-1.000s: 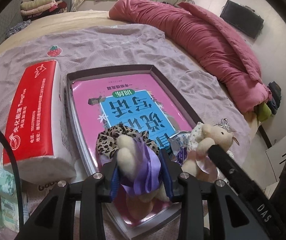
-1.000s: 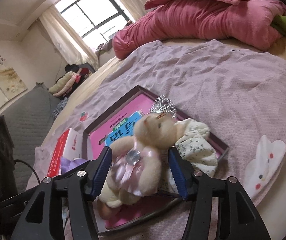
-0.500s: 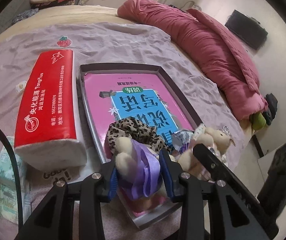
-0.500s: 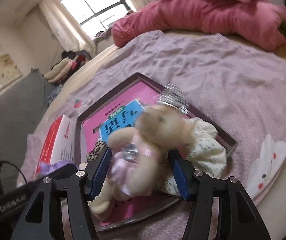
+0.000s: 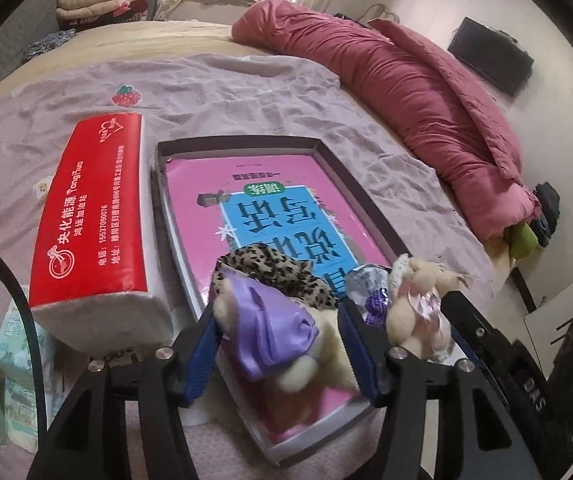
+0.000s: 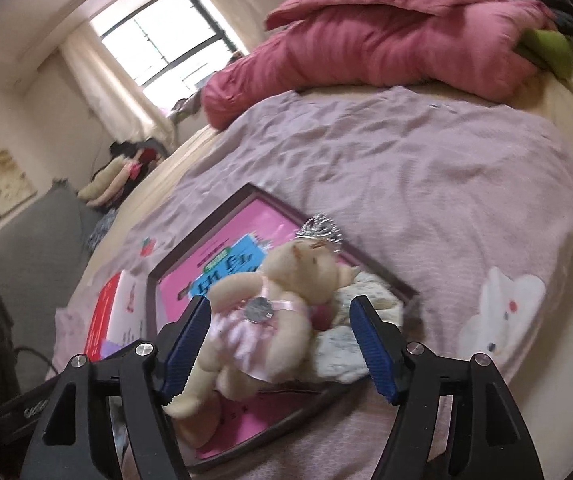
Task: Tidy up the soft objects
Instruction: 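Open the left gripper to release the lavender plush while the right releases the bear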
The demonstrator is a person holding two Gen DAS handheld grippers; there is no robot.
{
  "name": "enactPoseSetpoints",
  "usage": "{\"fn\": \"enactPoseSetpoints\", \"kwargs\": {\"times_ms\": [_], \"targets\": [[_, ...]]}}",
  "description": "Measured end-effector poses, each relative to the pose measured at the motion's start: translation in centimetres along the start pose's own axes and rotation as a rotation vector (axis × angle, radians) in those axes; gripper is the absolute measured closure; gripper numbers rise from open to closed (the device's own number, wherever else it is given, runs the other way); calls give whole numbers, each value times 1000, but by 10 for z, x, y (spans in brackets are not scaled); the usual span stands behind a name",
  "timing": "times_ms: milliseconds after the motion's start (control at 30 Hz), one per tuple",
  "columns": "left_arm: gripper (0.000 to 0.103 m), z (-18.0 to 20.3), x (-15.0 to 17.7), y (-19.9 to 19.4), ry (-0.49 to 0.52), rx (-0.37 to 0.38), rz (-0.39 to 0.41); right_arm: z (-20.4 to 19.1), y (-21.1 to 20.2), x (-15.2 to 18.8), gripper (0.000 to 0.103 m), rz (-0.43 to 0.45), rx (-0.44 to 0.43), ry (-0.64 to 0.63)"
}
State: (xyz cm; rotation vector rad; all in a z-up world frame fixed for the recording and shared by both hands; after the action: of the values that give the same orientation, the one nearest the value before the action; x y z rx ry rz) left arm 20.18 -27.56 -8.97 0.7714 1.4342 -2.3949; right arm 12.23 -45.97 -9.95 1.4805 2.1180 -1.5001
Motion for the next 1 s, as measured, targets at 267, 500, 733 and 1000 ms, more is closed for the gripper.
{"fn": "enactPoseSetpoints", "kwargs": {"times_ms": [267,500,733,1000], "targets": [[40,10,3,-19,36,17,45,9,-7,-4,30,26,23,23],[39,5,11,-36,31,24,67,2,-10,-4,30,39,20,-14],[39,5,25,-44,56,32,64,1,-12,-4,30,45,21,-10],[39,30,30,-26,105,60,34,-1,-15,-5,30,59,32,-19]]}}
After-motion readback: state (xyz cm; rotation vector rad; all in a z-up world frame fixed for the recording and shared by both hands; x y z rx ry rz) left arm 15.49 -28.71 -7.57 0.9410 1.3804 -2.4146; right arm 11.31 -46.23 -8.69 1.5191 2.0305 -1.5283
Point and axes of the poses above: each gripper's, at about its wrist camera, not at the fingertips, and y roughly the way its jaws point, z to its right, x to its underside, the point moved 7 cm from there along y, roughly the way its jaws point, and after that the axes turned 4 degrees about x, right-handed, at the moved point
